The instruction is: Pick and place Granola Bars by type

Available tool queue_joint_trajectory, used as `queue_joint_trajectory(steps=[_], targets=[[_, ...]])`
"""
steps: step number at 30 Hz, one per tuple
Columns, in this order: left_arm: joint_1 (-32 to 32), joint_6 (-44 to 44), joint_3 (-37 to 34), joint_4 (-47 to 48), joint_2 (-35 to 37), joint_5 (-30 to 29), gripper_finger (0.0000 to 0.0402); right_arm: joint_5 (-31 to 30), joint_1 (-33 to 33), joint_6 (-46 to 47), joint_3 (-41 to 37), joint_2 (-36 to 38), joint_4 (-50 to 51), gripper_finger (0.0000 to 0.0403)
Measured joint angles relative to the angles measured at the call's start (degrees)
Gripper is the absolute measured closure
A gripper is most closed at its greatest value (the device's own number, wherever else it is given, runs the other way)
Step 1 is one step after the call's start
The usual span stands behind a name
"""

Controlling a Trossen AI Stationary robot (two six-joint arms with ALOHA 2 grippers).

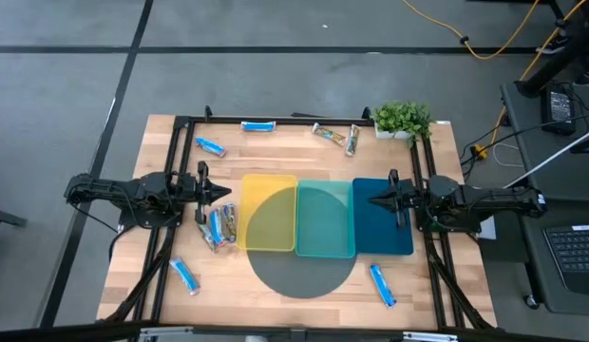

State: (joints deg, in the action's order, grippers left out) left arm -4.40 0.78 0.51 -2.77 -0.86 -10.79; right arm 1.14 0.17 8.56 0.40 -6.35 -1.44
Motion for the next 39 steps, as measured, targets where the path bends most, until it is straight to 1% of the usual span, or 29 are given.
queue_joint_trajectory(steps=[2,7,12,17,22,25,31,35,39], targets=[[0.0,0.0,-0.01,-0.02,0.01,-0.01,0.0396,-0.01,0.0,-0.49,0.01,-0.02,-0.06,0.0377],[0.0,0.0,0.0,-0.02,0.02,-0.02,0.0399,-0.03,-0.01,-7.32,0.04,0.0,-0.74,0.0377],[0.01,0.0,-0.02,-0.01,0.02,-0.01,0.0399,-0.04,0.0,-10.62,0.04,-0.02,0.0,0.0377],[0.02,0.0,0.0,-0.02,0.02,0.0,0.0396,-0.02,0.01,-10.28,0.04,-0.02,0.01,0.0377],[0.01,0.0,-0.01,-0.02,0.01,-0.01,0.0398,-0.02,0.01,-3.06,0.04,-0.02,-0.01,0.0377],[0.01,0.0,0.0,-0.01,0.01,0.0,0.0399,-0.01,0.01,-1.36,0.04,-0.02,-0.01,0.0377],[0.01,0.0,-0.01,0.0,0.01,-0.01,0.0396,-0.01,0.0,-1.57,0.04,-0.02,-0.01,0.0377],[0.02,0.0,0.0,-0.02,0.0,-0.02,0.0397,0.0,0.01,-5.6,0.04,-0.02,-0.01,0.0377],[0.01,0.0,0.0,-0.01,0.02,-0.01,0.0398,-0.01,0.01,-5.83,0.04,-0.01,-0.01,0.0377]])
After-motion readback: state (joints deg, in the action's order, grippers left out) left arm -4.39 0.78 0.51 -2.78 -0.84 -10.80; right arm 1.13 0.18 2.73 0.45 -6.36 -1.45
